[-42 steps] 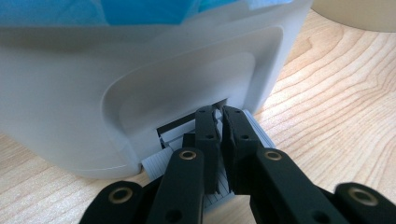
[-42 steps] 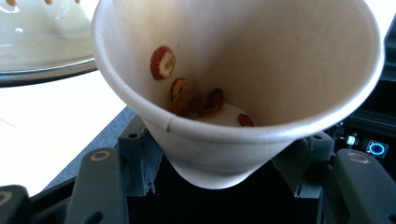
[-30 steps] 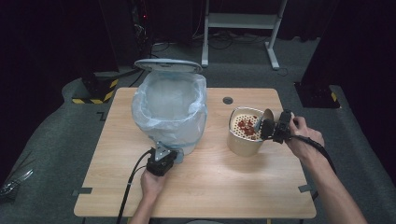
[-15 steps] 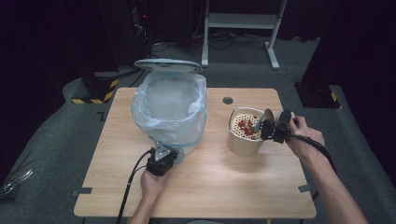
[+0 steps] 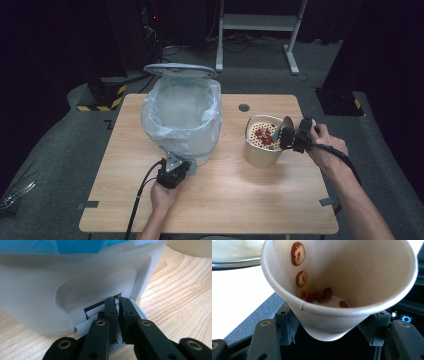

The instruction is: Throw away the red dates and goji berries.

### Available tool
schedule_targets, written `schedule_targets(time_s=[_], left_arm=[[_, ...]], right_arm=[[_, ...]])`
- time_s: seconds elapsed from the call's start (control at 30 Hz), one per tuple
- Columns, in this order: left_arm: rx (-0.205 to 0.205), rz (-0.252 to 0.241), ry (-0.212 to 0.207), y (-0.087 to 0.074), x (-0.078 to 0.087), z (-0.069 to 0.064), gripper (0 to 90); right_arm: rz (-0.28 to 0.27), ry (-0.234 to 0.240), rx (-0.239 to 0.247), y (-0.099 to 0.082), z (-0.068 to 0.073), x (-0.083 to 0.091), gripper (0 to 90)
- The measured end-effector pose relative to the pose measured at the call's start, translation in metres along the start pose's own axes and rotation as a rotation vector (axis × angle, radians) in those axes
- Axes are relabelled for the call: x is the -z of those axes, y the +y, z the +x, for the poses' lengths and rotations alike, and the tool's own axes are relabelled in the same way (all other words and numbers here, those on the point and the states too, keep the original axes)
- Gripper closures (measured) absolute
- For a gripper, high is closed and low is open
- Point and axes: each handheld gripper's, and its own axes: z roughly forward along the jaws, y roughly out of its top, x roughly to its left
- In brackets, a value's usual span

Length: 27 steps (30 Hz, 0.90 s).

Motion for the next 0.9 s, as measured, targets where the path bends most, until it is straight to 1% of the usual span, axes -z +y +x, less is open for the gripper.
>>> schedule_targets(time_s=[0.2, 0.27, 0.3, 0.4, 0.43, 0.57, 0.73, 0.9], left_arm=[[0.001, -0.001, 0.000, 0.0000, 0.0000, 0.0001, 85.1], [0.001, -0.001, -0.001, 0.0000, 0.0001, 0.0001, 85.1], [0.001, -0.001, -0.001, 0.0000, 0.0001, 0.0001, 85.1], [0.002, -0.001, -0.001, 0.0000, 0.0001, 0.0001, 85.1], [0.002, -0.001, -0.001, 0.0000, 0.0001, 0.0001, 85.0], [0.002, -0.001, -0.001, 0.0000, 0.0001, 0.0001, 85.1], [0.001, -0.001, 0.000, 0.0000, 0.0001, 0.0000, 85.1], [0.001, -0.001, 0.001, 0.0000, 0.0001, 0.0000, 85.1]], right_arm=[[0.003, -0.029, 0.030, 0.0034, -0.0001, 0.0011, 38.3], [0.017, -0.033, 0.047, 0.0051, -0.0003, 0.0023, 38.3], [0.009, -0.044, 0.051, 0.0054, 0.0004, 0.0016, 38.3], [0.021, -0.052, 0.065, 0.0065, 0.0007, 0.0019, 38.3], [0.022, -0.052, 0.057, 0.0065, 0.0016, 0.0016, 38.3], [0.029, -0.067, 0.079, 0.0065, 0.0017, 0.0011, 38.3], [0.033, -0.074, 0.076, 0.0065, 0.0032, 0.0007, 38.3], [0.038, -0.089, 0.093, 0.0071, 0.0027, 0.0008, 38.3]])
